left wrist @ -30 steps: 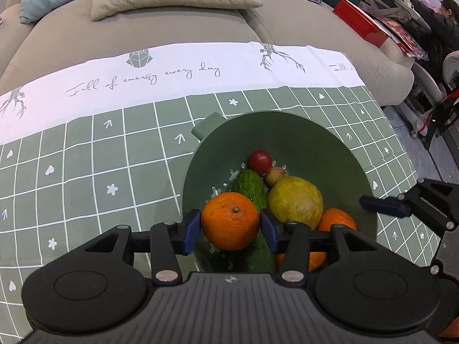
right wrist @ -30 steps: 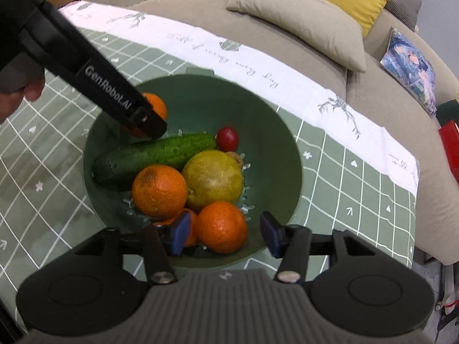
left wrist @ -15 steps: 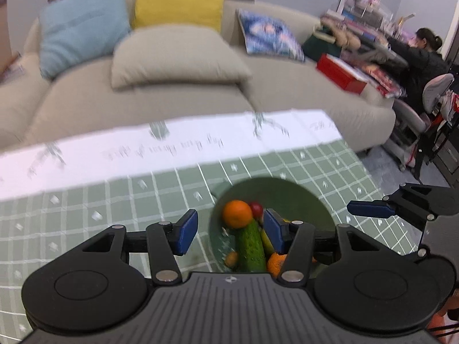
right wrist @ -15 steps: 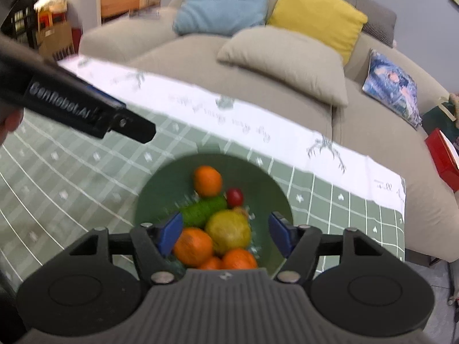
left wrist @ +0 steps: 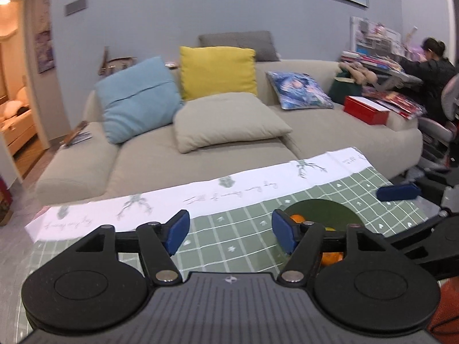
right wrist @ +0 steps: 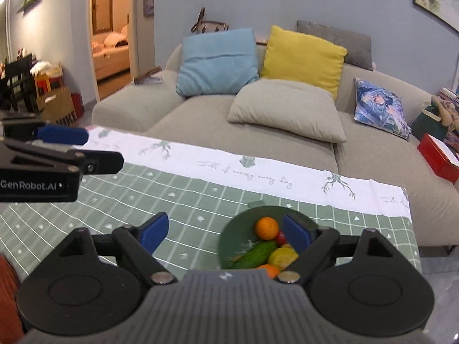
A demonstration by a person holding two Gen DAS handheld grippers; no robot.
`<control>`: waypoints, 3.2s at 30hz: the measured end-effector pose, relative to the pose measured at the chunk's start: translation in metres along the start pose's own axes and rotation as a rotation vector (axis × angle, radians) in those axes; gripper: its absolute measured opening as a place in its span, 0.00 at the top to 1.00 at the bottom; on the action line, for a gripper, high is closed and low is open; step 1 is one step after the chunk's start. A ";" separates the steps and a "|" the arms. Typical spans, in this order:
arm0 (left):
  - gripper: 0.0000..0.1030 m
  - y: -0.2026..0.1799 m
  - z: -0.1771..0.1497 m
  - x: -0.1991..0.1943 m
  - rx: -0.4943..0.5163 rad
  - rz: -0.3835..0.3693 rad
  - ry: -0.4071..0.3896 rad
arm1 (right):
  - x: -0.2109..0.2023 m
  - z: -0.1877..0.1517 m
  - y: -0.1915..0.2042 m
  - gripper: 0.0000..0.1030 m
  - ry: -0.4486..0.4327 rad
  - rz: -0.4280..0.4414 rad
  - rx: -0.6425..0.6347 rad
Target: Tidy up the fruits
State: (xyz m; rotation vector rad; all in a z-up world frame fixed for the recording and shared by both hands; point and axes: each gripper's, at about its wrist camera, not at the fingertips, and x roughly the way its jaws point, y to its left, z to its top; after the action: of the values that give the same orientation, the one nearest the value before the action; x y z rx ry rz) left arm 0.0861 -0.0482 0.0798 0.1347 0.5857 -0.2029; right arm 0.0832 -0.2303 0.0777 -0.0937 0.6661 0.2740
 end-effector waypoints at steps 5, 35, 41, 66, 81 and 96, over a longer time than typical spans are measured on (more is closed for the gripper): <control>0.16 0.017 -0.019 -0.029 -0.061 0.085 -0.048 | -0.021 -0.020 0.026 0.15 -0.034 -0.016 0.074; 0.15 0.021 -0.110 -0.055 -0.124 0.145 0.133 | -0.039 -0.091 0.062 0.08 0.038 -0.148 0.130; 0.15 0.020 -0.110 -0.053 -0.117 0.150 0.144 | -0.039 -0.090 0.067 0.06 0.027 -0.138 0.113; 0.15 0.022 -0.109 -0.055 -0.121 0.158 0.145 | -0.040 -0.089 0.070 0.05 0.015 -0.131 0.093; 0.15 0.024 -0.110 -0.054 -0.122 0.162 0.148 | -0.039 -0.089 0.070 0.05 0.013 -0.121 0.074; 0.15 0.028 -0.113 -0.054 -0.127 0.167 0.152 | -0.039 -0.089 0.071 0.05 0.012 -0.122 0.074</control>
State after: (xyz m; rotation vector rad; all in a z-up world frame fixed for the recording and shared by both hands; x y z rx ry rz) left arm -0.0117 0.0080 0.0187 0.0756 0.7330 0.0074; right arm -0.0191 -0.1864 0.0326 -0.0648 0.6795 0.1312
